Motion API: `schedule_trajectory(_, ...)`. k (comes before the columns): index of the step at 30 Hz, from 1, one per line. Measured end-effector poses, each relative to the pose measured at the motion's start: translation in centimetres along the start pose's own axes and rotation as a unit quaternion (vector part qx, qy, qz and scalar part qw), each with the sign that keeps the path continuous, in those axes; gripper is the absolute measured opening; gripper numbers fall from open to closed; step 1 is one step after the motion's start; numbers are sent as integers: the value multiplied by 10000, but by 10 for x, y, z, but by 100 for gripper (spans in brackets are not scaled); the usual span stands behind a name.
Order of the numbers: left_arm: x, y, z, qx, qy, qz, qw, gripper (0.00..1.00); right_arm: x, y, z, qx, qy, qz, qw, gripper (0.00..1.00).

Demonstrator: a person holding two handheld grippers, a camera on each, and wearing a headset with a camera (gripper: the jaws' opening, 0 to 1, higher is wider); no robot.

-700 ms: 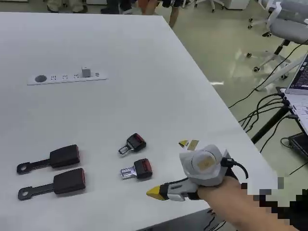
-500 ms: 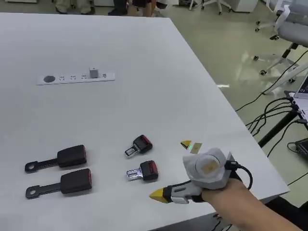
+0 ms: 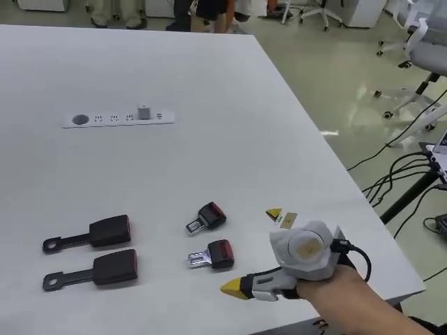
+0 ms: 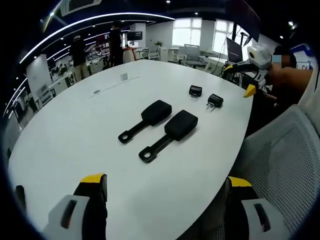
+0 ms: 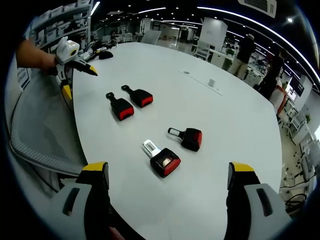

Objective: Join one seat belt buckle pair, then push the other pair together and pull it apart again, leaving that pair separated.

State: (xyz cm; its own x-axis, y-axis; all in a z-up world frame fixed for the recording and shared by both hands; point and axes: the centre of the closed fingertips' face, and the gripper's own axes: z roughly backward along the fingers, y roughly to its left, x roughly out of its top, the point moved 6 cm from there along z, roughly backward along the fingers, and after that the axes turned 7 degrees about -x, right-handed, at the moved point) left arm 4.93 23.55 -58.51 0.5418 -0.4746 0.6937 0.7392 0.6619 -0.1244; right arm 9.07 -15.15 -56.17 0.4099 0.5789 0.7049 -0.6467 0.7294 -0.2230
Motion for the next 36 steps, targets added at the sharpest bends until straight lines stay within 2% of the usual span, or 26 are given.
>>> schedule_trajectory(9,-3,-2,-3,-56,36,-58,10000,100,-4,2,4,-38,-15,-15,10000,99)
schedule_trajectory(13,0,-6,-3,-78,54,-101,9999,100,-7,1,8,-83,-21,-30,10000,99)
schedule_trajectory(19,0,-4,-4,-101,58,-150,9998,100,-9,4,12,-100,-24,-41,9999,98)
schedule_trajectory(25,4,-9,-2,-91,40,-185,9998,100,-8,6,14,-114,-40,-53,9999,98)
schedule_trajectory(36,5,-10,-2,-96,18,-210,9997,100,-9,6,17,-154,-72,-68,9998,97)
